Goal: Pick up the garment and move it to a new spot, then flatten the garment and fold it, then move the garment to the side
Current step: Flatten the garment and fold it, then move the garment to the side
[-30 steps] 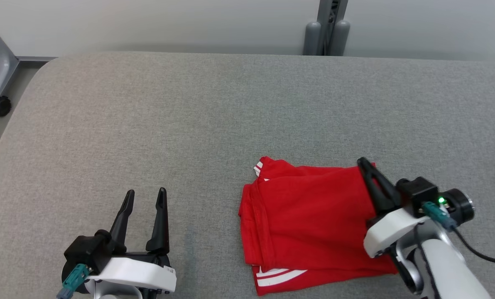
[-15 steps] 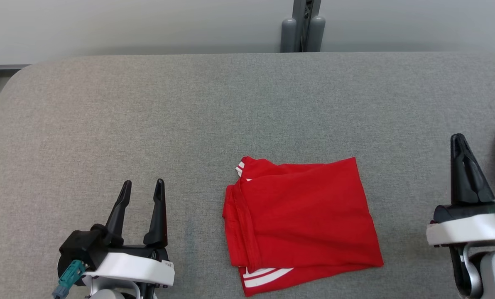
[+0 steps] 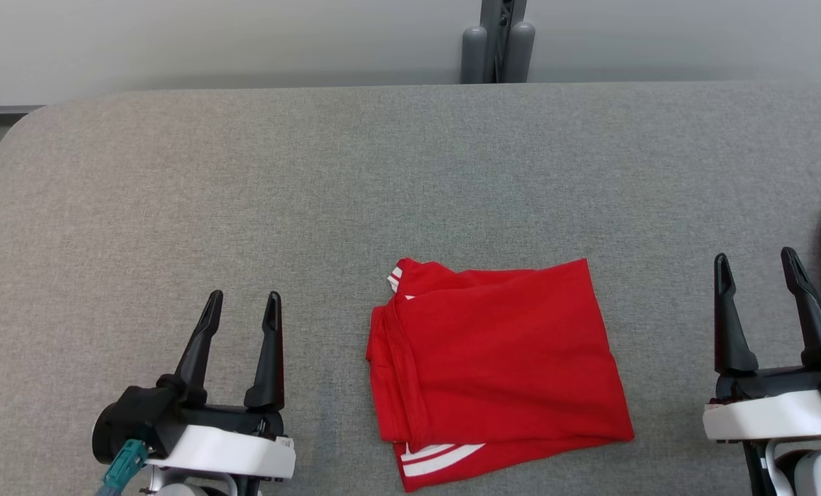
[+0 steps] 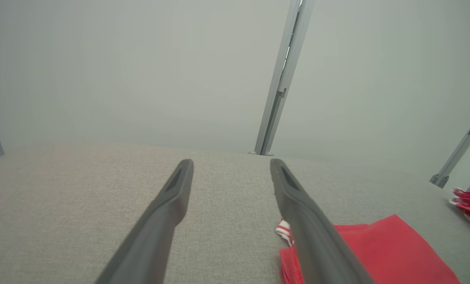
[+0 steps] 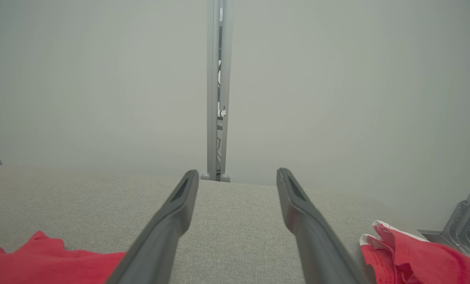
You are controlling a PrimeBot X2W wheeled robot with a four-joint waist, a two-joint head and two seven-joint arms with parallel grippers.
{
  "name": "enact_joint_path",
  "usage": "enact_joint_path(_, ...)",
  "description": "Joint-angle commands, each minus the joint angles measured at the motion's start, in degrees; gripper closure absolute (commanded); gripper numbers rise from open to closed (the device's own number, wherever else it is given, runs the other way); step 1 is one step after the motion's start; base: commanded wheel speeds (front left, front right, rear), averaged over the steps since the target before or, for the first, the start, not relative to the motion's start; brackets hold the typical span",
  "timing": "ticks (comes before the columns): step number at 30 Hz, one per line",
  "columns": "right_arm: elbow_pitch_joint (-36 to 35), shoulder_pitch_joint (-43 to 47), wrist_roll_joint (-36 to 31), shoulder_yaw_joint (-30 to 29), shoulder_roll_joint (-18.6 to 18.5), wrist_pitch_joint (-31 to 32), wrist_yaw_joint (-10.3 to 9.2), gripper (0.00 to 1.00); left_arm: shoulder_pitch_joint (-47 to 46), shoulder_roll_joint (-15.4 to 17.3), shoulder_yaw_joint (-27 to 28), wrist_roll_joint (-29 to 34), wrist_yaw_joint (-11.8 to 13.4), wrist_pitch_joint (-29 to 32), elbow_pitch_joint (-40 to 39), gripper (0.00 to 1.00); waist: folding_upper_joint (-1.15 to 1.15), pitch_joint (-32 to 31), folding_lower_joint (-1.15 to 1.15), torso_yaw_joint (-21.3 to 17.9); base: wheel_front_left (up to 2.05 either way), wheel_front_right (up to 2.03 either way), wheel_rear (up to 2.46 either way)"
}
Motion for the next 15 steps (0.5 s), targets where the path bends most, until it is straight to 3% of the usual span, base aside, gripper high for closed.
enact_joint_path(1, -0.01, 0.64, -0.3, 0.1, -0.19, -0.31, 0.0, 0.0, 0.4, 0.22, 0.01, 0.47, 0.4, -0.03, -0.68, 0.0, 0.0, 0.06, 0.0, 0.09, 0.0, 0.0, 0.0)
enact_joint_path(15, 1.47, 0.5, -0.2, 1.06, -0.56, -0.32, 0.0, 0.0, 0.41, 0.21, 0.06, 0.1, 0.83, -0.02, -1.06, 0.0, 0.0, 0.25, 0.0, 0.59, 0.0, 0.0, 0.0)
